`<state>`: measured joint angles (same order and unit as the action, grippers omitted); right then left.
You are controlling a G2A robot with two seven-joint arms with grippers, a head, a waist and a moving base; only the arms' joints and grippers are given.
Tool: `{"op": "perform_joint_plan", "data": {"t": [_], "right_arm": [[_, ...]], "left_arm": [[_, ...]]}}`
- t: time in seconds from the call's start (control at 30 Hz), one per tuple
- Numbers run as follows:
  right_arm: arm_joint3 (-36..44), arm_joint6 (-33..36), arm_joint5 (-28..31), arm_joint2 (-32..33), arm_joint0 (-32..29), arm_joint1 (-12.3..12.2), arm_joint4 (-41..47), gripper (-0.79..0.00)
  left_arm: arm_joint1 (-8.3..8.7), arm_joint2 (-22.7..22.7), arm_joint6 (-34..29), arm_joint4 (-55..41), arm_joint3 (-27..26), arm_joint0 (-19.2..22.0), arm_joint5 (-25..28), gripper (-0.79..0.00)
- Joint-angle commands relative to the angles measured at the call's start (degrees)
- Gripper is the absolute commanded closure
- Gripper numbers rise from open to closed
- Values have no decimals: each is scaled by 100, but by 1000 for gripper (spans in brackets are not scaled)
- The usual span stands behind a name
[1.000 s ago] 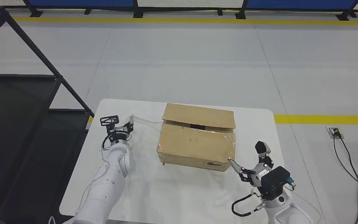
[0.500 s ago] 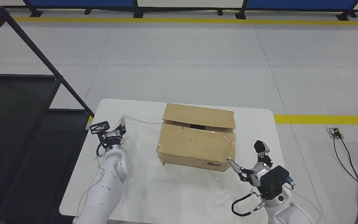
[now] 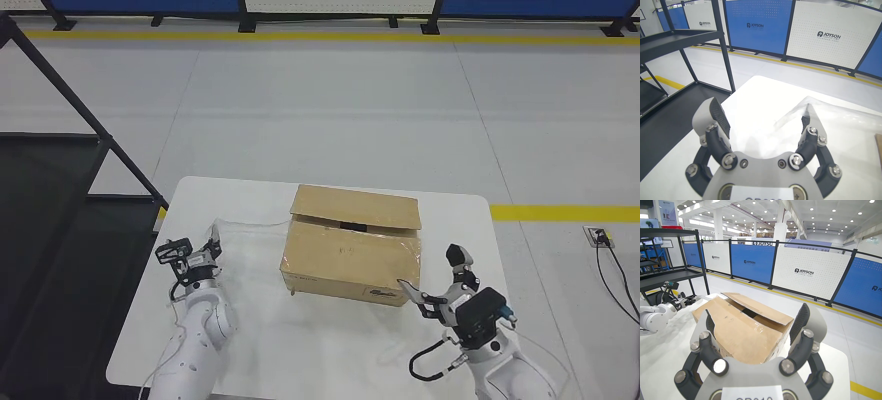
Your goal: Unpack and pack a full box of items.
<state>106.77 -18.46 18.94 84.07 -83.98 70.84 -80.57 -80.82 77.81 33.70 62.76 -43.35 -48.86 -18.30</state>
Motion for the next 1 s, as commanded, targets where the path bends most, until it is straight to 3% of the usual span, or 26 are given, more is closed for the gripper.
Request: {"op": "perform_joint_plan", "data": {"t": [0.0,0.6,0.97], "right_arm": [[9,22,8,-3,7,-3,-2,-785],[54,-34,23,3,-38,-24,-11,-785],[54,-57,48,-25,-39,-36,-52,-785]], "left_arm": [[3,-3,-66,83,-104,-109,-85,-785],[37,324,-815,148,-435,-353,-644,-785],[58,571,-1166,11,-529,-450,-728,-785]]}}
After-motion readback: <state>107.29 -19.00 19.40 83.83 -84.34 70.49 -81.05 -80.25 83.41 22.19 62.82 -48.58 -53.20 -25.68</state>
